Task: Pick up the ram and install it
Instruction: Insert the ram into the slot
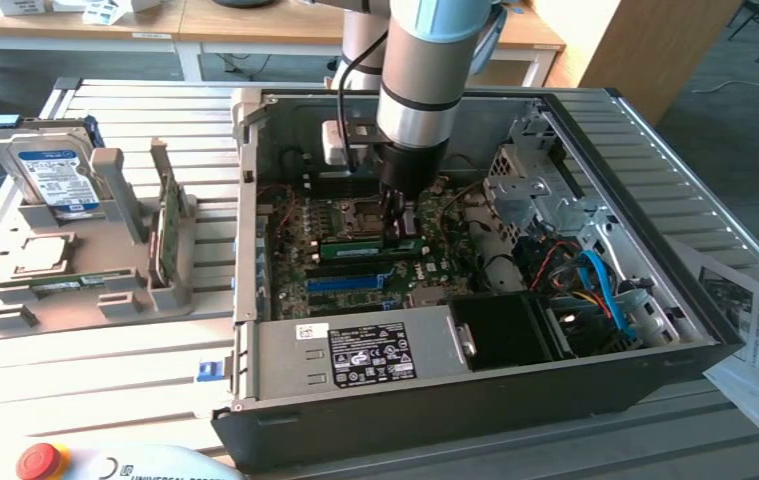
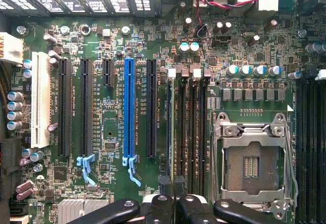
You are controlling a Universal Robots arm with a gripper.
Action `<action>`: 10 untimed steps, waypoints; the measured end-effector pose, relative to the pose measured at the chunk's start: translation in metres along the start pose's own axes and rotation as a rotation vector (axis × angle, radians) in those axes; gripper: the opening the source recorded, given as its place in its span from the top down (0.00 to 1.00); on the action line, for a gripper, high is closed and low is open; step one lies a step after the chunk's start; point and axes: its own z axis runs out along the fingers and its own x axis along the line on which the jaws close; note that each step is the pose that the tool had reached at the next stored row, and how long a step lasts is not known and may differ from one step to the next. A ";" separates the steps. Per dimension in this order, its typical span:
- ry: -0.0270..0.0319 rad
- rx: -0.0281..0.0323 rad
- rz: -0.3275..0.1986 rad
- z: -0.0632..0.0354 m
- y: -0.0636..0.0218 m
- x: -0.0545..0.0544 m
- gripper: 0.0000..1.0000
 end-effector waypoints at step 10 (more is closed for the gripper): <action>-0.0001 0.0003 0.000 0.0000 0.0000 0.000 0.80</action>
